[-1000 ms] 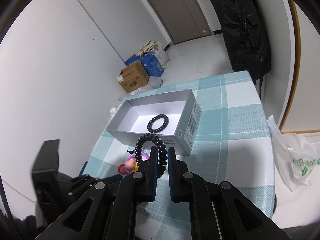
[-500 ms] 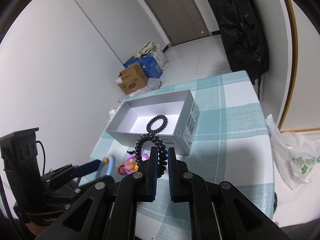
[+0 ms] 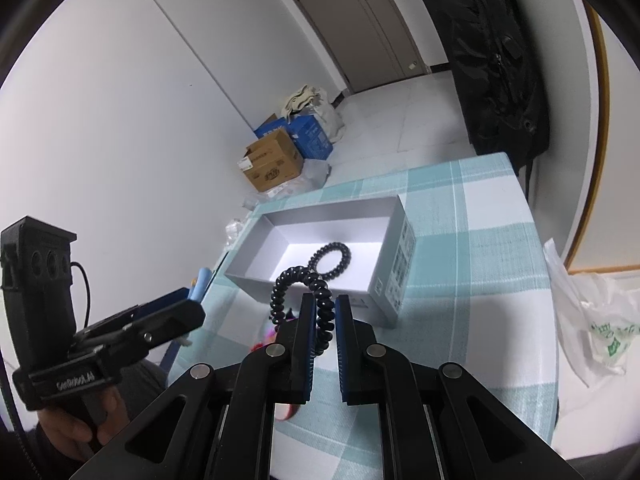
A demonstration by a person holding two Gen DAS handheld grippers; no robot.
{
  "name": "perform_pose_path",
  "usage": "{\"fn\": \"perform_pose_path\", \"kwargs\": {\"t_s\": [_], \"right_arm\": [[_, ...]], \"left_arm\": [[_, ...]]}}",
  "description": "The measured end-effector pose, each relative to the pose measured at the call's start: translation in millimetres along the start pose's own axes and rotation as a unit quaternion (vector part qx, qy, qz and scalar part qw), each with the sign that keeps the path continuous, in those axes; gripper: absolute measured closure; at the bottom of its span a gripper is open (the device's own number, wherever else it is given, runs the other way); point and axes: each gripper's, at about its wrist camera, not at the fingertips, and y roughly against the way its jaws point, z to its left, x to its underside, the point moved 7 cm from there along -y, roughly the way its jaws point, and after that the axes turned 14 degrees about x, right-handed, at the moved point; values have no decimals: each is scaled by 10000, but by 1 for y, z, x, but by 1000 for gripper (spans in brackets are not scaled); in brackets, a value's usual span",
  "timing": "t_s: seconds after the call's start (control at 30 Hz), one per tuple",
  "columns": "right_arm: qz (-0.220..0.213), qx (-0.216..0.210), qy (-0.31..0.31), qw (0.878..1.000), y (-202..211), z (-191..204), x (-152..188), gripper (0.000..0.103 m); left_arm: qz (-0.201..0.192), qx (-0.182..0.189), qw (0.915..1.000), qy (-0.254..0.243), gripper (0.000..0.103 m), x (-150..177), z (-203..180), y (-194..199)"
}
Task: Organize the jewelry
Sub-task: 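Lower both items into the silver box and open both grippers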
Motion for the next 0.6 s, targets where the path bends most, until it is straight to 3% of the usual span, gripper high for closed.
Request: {"fn": "perform_pose_path", "kwargs": {"t_s": [0.6], "right_arm": [[37, -46, 145, 9999, -39, 18, -59, 94]], "left_arm": [[-68, 322, 9987, 389, 48, -53, 38, -30]]}}
